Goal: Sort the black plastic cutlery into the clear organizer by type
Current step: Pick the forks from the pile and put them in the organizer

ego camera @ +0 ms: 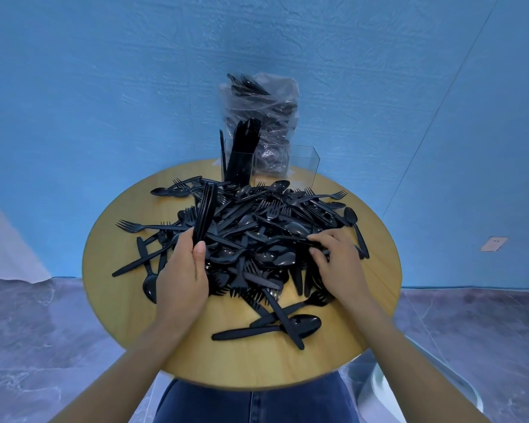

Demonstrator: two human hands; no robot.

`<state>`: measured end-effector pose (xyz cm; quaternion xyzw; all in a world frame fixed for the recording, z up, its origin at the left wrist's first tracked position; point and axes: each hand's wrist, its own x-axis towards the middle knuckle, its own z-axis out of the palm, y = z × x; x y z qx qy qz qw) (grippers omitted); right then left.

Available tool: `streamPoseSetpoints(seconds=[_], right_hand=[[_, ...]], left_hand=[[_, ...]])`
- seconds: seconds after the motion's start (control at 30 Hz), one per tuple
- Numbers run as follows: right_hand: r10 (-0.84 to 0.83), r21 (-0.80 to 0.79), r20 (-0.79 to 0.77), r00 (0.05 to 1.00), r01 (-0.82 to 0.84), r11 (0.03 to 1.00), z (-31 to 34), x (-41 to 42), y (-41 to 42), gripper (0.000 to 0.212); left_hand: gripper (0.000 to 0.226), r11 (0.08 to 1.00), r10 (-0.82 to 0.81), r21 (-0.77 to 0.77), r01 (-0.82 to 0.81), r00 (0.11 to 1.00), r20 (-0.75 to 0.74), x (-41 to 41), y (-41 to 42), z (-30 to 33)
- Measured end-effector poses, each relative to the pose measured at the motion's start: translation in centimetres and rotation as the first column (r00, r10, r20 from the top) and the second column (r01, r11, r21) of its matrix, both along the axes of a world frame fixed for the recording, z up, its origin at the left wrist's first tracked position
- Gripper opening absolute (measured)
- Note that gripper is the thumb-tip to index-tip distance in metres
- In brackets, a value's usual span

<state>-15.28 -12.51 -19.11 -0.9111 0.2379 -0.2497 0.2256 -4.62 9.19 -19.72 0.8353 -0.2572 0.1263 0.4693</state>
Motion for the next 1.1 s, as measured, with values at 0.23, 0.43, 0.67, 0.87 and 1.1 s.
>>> streamPoseSetpoints(seconds=[0.23,0.43,0.67,0.87,1.1], right_hand=[[0.287,-0.146,-0.286,0.914,-0.337,0.93,2.6,3.1,2.7,0.055],[0.306,-0.132,-0.522,0.796,-0.43,0.893,3.2,7.1,4.1,0.067],[0.255,-0.318,-0.461,0.85,-0.426,0.847,3.1,10.2,3.2,0.043],[0.198,-0.315,-0.333,0.922,-0.307,0.898,3.6,12.2,1.6,0.03],[0.173,-0.114,-0.16,0.972,-0.193,0.975,5.0,12.5,0.1,0.047]], left_hand=[[0.034,0.993,0.054,-0.103,-0.062,0.996,-0.077,0.3,-0.1,-0.2],[0.036,0.988,0.063,-0.135,-0.078,0.992,-0.11,0.6,0.0,-0.5],[0.037,0.99,0.039,-0.128,-0.051,0.995,-0.091,1.0,-0.1,-1.0],[0.035,0.994,0.036,-0.104,-0.046,0.995,-0.096,1.1,-0.2,-1.1],[0.039,0.996,0.031,-0.078,-0.037,0.996,-0.083,1.1,-0.2,-1.1]])
